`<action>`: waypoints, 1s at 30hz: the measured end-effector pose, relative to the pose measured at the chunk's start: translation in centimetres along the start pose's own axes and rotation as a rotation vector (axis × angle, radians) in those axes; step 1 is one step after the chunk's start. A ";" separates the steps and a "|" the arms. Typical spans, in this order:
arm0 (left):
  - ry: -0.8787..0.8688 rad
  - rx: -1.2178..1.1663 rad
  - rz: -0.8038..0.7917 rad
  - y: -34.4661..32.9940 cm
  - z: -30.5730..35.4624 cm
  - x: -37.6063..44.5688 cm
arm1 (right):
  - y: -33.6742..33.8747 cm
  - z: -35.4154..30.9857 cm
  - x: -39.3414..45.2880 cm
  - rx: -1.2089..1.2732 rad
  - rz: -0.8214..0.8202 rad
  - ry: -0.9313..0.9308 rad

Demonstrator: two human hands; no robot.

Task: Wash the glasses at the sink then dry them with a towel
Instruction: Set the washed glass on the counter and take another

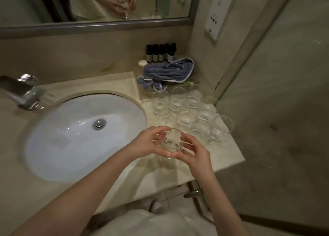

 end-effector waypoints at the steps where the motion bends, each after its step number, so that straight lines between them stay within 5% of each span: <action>1: -0.008 0.047 -0.004 -0.4 0.0 0.4 | 0.4 0.3 0.1 -0.011 0.010 -0.002; 30: -0.003 0.153 0.207 -2.3 -0.8 1.9 | 0.9 1.8 1.4 -0.258 0.142 0.182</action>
Point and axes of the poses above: each hand's wrist, its own x-axis towards the middle knuckle, its own y-axis out of the back of the hand, z = x × y, the point moved 8 cm from there along x, towards the middle knuckle, and after that the axes turned 2 degrees about z, right-handed, at the moved point
